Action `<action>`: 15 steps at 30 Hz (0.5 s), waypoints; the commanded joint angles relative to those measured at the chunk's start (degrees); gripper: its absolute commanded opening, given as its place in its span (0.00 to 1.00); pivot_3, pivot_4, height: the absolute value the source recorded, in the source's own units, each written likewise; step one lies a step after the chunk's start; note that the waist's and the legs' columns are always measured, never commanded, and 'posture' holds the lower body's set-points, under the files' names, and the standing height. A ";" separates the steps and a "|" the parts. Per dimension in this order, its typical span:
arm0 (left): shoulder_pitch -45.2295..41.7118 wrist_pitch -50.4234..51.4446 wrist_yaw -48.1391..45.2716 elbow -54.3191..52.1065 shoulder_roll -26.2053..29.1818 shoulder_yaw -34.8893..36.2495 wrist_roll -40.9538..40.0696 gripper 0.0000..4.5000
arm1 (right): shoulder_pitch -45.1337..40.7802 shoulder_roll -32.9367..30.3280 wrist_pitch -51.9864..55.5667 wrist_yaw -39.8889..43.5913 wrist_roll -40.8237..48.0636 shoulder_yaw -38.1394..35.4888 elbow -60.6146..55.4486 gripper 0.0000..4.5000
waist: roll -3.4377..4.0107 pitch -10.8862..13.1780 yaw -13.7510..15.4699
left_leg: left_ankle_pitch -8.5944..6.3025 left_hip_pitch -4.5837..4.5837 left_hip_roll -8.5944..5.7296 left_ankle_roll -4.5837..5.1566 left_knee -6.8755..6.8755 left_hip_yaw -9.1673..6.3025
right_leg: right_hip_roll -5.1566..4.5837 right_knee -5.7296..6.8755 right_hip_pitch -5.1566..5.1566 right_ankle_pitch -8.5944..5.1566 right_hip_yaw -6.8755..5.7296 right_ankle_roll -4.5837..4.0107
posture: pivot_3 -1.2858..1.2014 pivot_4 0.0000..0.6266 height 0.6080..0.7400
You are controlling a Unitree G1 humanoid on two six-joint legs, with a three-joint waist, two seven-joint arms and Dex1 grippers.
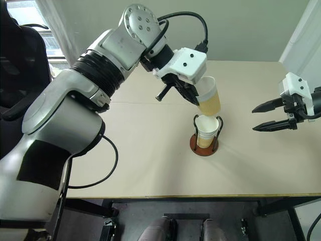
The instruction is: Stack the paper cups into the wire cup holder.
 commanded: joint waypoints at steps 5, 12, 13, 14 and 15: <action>-0.22 -0.75 -1.55 -0.32 -0.69 0.53 -0.28 0.01 | -0.02 -1.75 0.31 0.21 1.25 -2.18 -2.01 0.67 | 0.00 0.00 0.00 | 0.00 0.00 0.00 0.00 0.01 0.00 | 0.00 0.00 0.02 0.00 0.00 0.00 | 0.52 0.24 1.00; 0.11 -2.37 -1.55 1.13 -1.52 1.10 1.78 0.01 | 0.58 -1.96 0.73 0.21 1.45 -2.78 -2.78 0.67 | 0.00 0.00 0.01 | 0.01 0.01 0.00 0.01 0.01 0.01 | 0.00 0.00 0.02 0.01 0.00 0.01 | 0.52 0.24 1.00; 0.14 -2.51 -1.55 1.34 -1.69 1.28 2.07 0.01 | 0.73 -1.99 0.73 0.21 1.46 -2.90 -2.90 0.67 | 0.00 0.00 0.01 | 0.02 0.01 0.00 0.01 0.01 0.01 | 0.00 0.00 0.02 0.01 0.00 0.01 | 0.52 0.24 1.00; 0.16 -2.67 -1.55 1.53 -1.83 1.43 2.33 0.01 | 0.85 -2.02 0.77 0.21 1.49 -3.00 -3.00 0.67 | 0.00 0.00 0.01 | 0.02 0.01 0.00 0.01 0.00 0.01 | 0.00 0.00 0.02 0.01 0.00 0.01 | 0.52 0.24 1.00; 0.13 -2.90 -1.55 1.87 -2.03 1.66 2.74 0.01 | 0.95 -2.03 0.82 0.21 1.49 -3.10 -3.11 0.67 | 0.00 0.00 0.03 | 0.02 0.01 0.00 0.02 0.01 0.01 | 0.00 0.00 0.03 0.01 0.00 0.02 | 0.52 0.24 1.00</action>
